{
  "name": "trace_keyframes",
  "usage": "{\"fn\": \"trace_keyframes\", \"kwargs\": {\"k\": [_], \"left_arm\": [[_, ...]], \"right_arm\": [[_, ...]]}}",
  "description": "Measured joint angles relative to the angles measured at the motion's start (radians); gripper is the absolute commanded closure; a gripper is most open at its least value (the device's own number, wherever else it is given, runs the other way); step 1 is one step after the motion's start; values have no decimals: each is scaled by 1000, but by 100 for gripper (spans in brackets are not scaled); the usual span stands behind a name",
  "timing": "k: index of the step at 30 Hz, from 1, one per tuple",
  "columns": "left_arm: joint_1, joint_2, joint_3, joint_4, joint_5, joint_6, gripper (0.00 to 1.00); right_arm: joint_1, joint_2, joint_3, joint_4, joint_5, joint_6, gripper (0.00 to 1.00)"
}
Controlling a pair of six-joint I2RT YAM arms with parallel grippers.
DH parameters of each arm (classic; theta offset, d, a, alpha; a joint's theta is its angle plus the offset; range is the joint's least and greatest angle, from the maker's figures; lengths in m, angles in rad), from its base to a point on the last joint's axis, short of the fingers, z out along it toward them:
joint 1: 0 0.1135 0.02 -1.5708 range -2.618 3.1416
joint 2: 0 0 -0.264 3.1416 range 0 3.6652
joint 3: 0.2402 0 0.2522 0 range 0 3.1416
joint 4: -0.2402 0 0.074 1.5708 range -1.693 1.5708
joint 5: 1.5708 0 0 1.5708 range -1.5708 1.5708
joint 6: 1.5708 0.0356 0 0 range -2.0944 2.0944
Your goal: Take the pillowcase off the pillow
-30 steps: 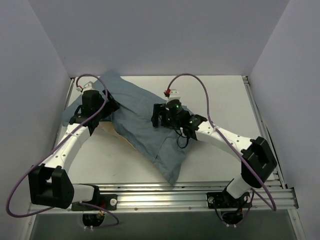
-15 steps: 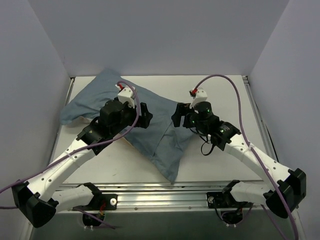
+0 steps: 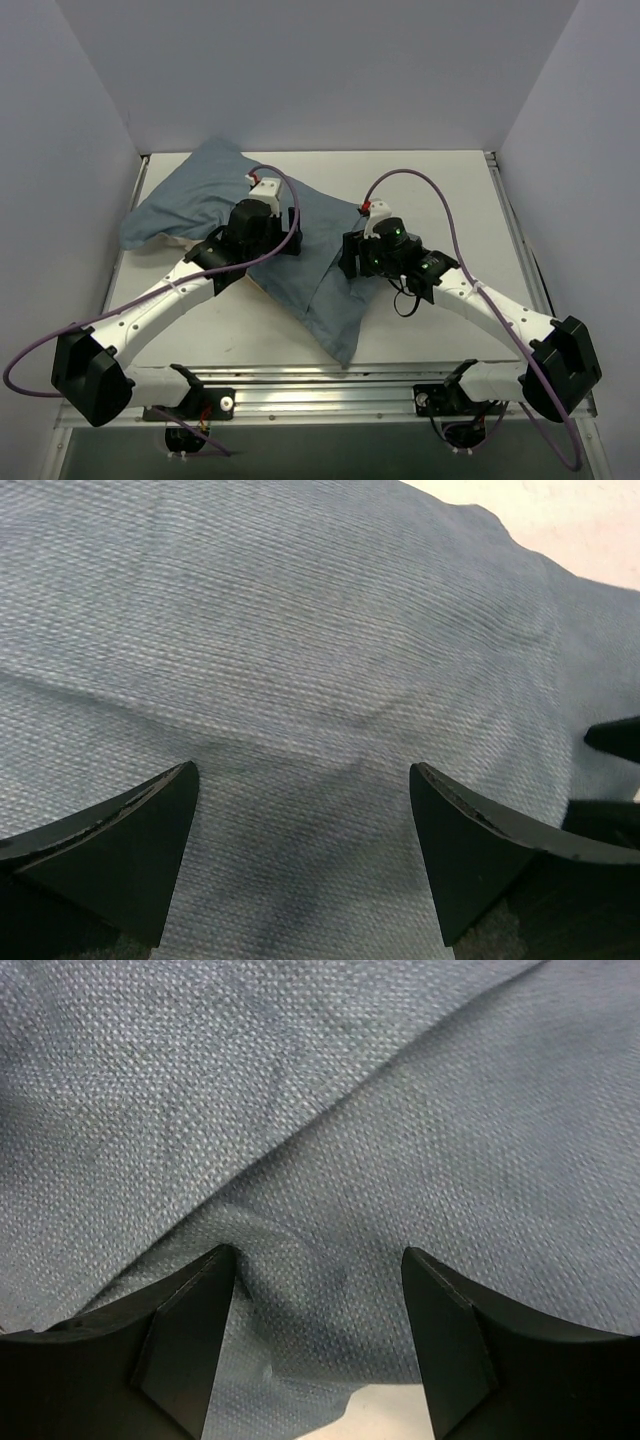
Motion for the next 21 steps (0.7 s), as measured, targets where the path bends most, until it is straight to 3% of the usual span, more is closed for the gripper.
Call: {"fn": "trace_keyframes", "kwargs": {"k": [6, 10, 15, 19, 21], "left_arm": [[59, 5, -39, 12, -11, -42, 5], [94, 13, -64, 24, -1, -70, 5], [134, 13, -91, 61, 30, -109, 5], [165, 13, -106, 80, 47, -134, 5], [176, 13, -110, 82, 55, -144, 5]], "right_arm": [[37, 23, -9, 53, -32, -32, 41], [56, 23, -9, 75, -50, -50, 58], [55, 23, -36, 119, -53, -50, 69], [54, 23, -83, 152, -47, -42, 99], [53, 22, -95, 154, -41, -33, 100]]}}
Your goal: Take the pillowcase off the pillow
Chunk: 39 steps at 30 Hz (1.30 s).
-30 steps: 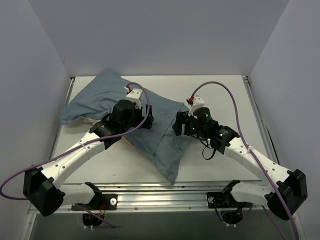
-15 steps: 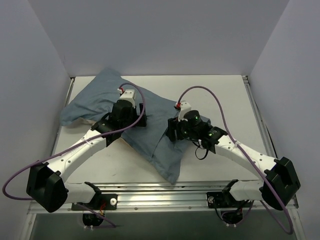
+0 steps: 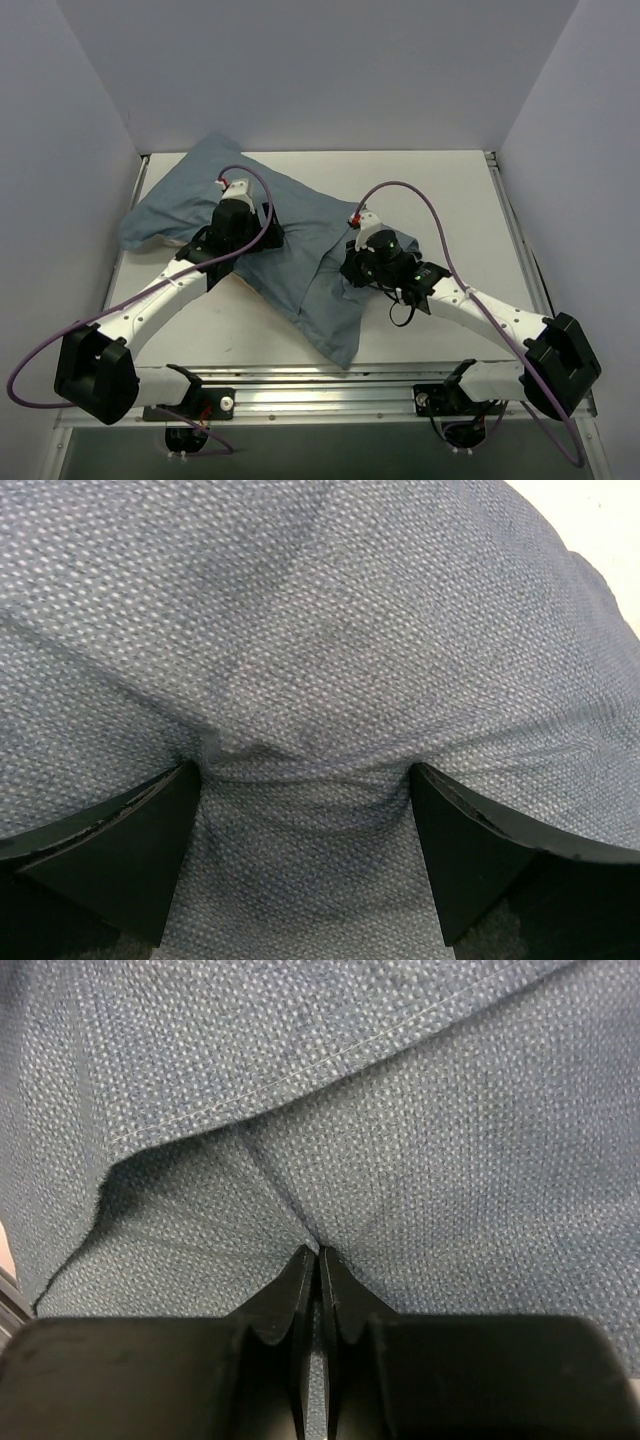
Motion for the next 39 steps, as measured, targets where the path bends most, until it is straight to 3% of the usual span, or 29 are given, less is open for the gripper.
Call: {"fn": "trace_keyframes", "kwargs": {"k": [9, 15, 22, 26, 27, 30, 32, 39], "left_arm": [[63, 8, -10, 19, 15, -57, 5], [101, 11, -16, 18, 6, -90, 5], [110, 10, -20, 2, 21, -97, 5], [76, -10, -13, -19, 28, -61, 5], [53, -18, -5, -32, 27, -46, 5], [-58, -38, 56, -61, 18, 22, 4], [-128, -41, 116, -72, 14, 73, 4], [-267, 23, 292, -22, -54, 243, 3]], "right_arm": [[-15, -164, -18, -102, 163, 97, 100], [-43, -289, -69, -306, 354, 333, 100], [-59, -377, -182, -388, 365, 534, 99], [-59, -357, -168, -390, 345, 520, 71], [-59, -352, -151, -394, 344, 510, 57], [-59, -320, -51, -400, 345, 469, 38], [-59, -271, 43, -388, 349, 435, 31], [-70, -10, 275, -321, 401, 348, 27]]}}
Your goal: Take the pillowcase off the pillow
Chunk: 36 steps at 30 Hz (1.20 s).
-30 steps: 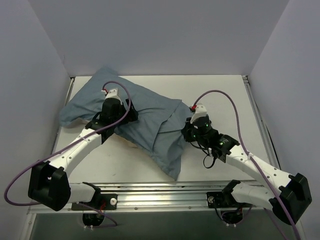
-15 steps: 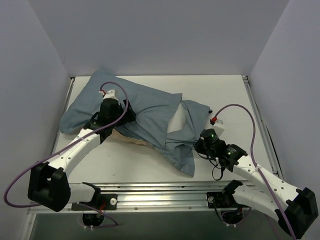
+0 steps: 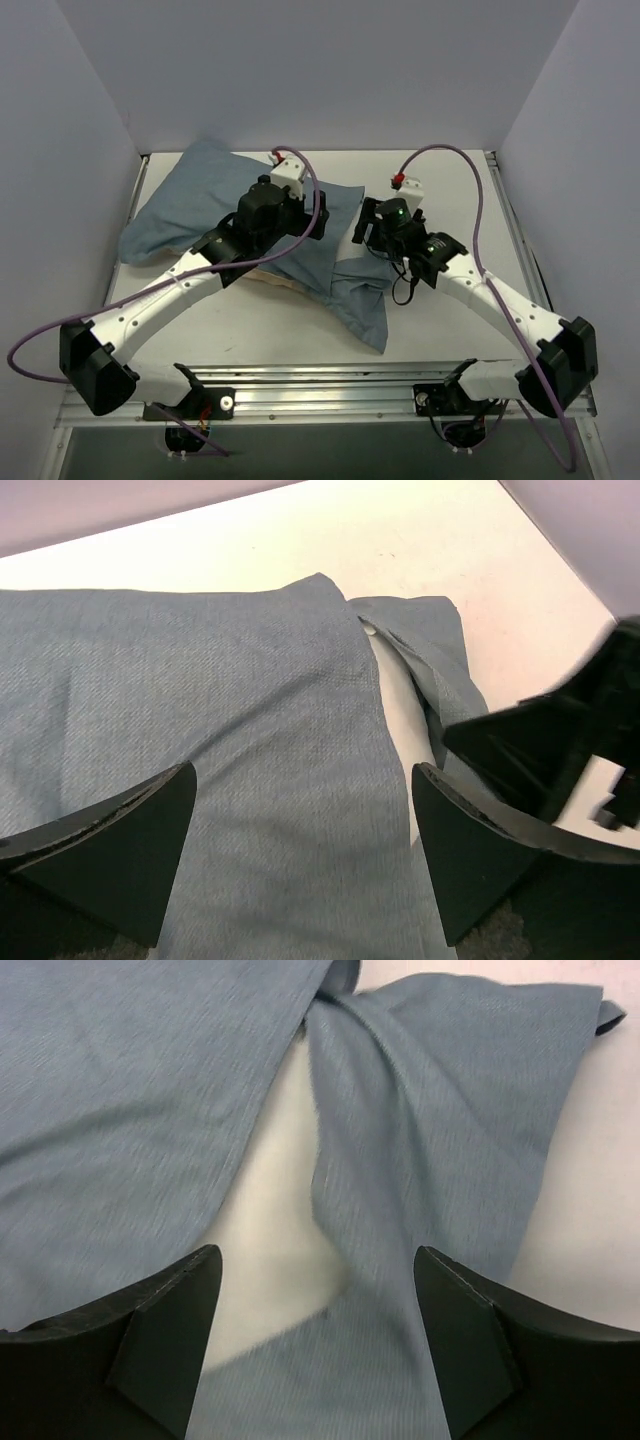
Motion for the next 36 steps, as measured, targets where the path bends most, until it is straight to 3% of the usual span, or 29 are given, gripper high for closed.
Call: {"fn": "trace_keyframes", "kwargs": {"k": [4, 11, 14, 21, 26, 31, 36], "left_arm": [[-18, 117, 29, 52, -17, 42, 3], [-25, 319, 31, 78, -30, 21, 3], [-19, 327, -5, 126, -40, -43, 1], [61, 217, -246, 286, 53, -230, 0], [92, 84, -365, 286, 79, -277, 0], [79, -9, -380, 192, 75, -209, 0], [-9, -18, -251, 89, 66, -51, 2]], "right_arm": [[-58, 144, 40, 43, 17, -26, 35], [-223, 292, 1, 145, -25, -45, 76], [-308, 296, -53, 196, -88, -51, 91], [-501, 295, -187, 287, -314, -19, 100], [-520, 348, -218, 372, -465, -4, 100], [-515, 386, -264, 467, -579, -6, 100], [-494, 372, -264, 498, -603, -27, 100]]}}
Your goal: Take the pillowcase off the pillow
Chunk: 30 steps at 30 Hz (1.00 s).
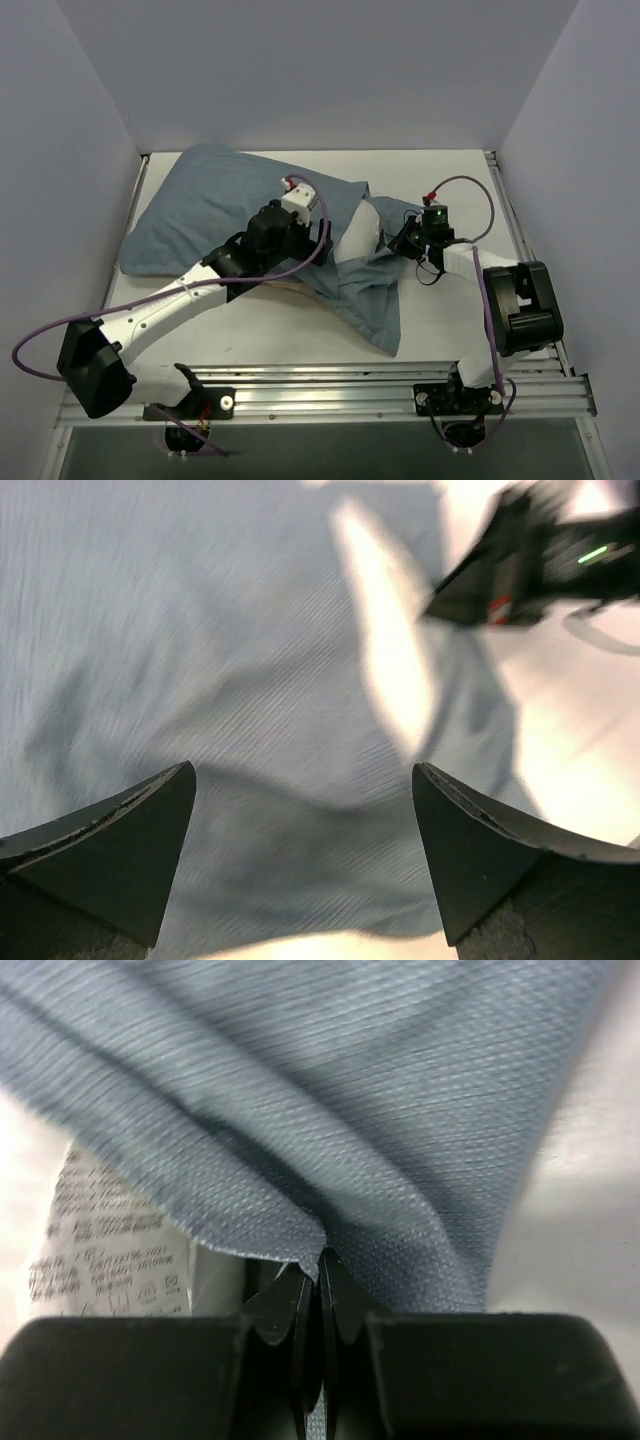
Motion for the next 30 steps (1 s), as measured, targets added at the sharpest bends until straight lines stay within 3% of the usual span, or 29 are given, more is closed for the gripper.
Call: {"fn": "trace_keyframes", "kwargs": {"k": [5, 11, 18, 27, 30], "left_arm": [[-77, 103, 262, 5, 39, 192, 2], [-102, 418, 614, 1, 127, 394, 0], [-100, 771, 920, -167, 199, 548, 17], [-28, 978, 1135, -373, 285, 595, 22], [-1, 991, 1139, -403, 320, 582, 23]], "right_arm": [[7, -30, 13, -1, -6, -17, 100], [9, -55, 37, -1, -5, -27, 100], [12, -59, 39, -8, -6, -42, 100], [17, -77, 42, -49, 23, -83, 100], [16, -92, 42, -61, 40, -91, 100]]}}
